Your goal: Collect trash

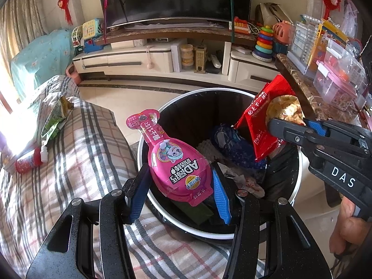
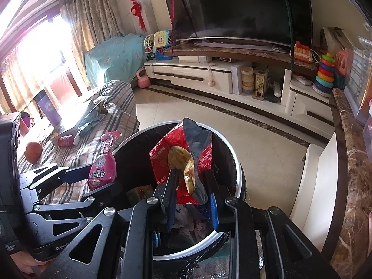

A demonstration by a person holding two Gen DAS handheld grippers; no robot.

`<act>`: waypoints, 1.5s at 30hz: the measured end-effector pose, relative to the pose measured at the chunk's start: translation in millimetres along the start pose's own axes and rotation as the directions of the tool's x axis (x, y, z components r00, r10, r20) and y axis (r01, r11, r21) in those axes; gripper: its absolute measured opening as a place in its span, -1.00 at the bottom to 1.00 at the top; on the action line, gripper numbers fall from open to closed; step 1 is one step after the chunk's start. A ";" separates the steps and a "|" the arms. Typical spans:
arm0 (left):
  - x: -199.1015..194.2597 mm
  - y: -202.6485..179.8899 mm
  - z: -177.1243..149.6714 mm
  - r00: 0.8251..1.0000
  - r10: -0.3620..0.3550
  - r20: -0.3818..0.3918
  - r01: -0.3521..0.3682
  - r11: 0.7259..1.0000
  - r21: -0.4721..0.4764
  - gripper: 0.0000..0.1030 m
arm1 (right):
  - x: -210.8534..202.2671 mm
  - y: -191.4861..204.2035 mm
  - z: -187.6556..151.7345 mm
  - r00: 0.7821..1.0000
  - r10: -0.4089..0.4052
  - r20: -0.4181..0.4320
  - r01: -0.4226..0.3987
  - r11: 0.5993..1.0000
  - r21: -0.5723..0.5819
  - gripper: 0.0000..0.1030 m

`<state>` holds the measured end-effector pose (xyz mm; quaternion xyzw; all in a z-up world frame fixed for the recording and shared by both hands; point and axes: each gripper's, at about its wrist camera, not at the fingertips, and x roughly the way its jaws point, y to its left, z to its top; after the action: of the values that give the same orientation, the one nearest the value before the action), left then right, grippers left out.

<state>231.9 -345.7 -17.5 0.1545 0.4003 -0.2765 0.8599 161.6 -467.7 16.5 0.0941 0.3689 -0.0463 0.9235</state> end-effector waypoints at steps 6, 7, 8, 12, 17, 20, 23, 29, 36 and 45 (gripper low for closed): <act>1.5 0.5 -0.4 1.000 -0.009 -0.006 0.009 1.000 -0.003 -0.02 | 0.1 0.2 1.5 1.000 -0.002 -0.003 0.002 1.000 -0.003 -0.51; 1.7 0.6 -0.7 1.000 -0.011 -0.007 0.011 1.000 -0.003 -0.02 | -0.3 0.0 1.8 1.000 -0.002 -0.003 0.002 1.000 -0.004 -0.51; 1.9 0.6 -0.5 1.000 -0.013 -0.008 0.013 1.000 -0.004 -0.02 | -0.3 0.0 1.8 1.000 -0.001 -0.003 0.001 1.000 -0.003 -0.51; 2.1 1.1 0.3 1.000 -0.019 -0.012 0.019 1.000 -0.004 -0.02 | -0.2 0.2 1.9 1.000 0.000 -0.003 0.000 1.000 -0.002 -0.51; 2.1 0.3 -0.5 1.000 -0.026 -0.018 0.026 1.000 -0.001 -0.01 | -1.0 -0.1 2.8 1.000 0.002 -0.007 -0.002 1.000 0.002 -0.50; 2.3 -0.3 -0.9 0.999 -0.028 -0.022 0.028 1.000 0.003 0.00 | -1.4 -0.4 3.0 1.000 0.003 -0.008 -0.003 1.000 0.003 -0.45; 2.1 0.9 -1.5 0.999 -0.030 -0.028 0.030 1.000 0.001 0.10 | -2.0 -2.2 3.6 1.000 0.017 -0.012 -0.016 1.000 0.012 -0.18; -5.3 9.6 -3.9 1.000 -0.015 -0.014 0.015 1.000 -0.016 0.38 | -8.0 -6.1 5.4 0.999 0.036 0.003 -0.036 0.999 0.035 0.08; -23.6 21.9 -10.1 1.000 0.001 0.023 0.000 0.999 -0.044 0.47 | -22.2 -1.8 4.1 0.998 0.055 0.032 -0.056 0.998 0.042 0.33; -61.1 48.2 -57.5 0.998 -0.011 0.065 0.021 0.987 -0.162 0.63 | -55.6 13.6 -23.2 0.991 0.093 0.095 -0.101 0.992 0.081 0.91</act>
<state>193.9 -257.7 -4.5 0.0721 0.3952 -0.2545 0.8797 107.9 -448.7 40.3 0.1494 0.3192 -0.0214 0.9356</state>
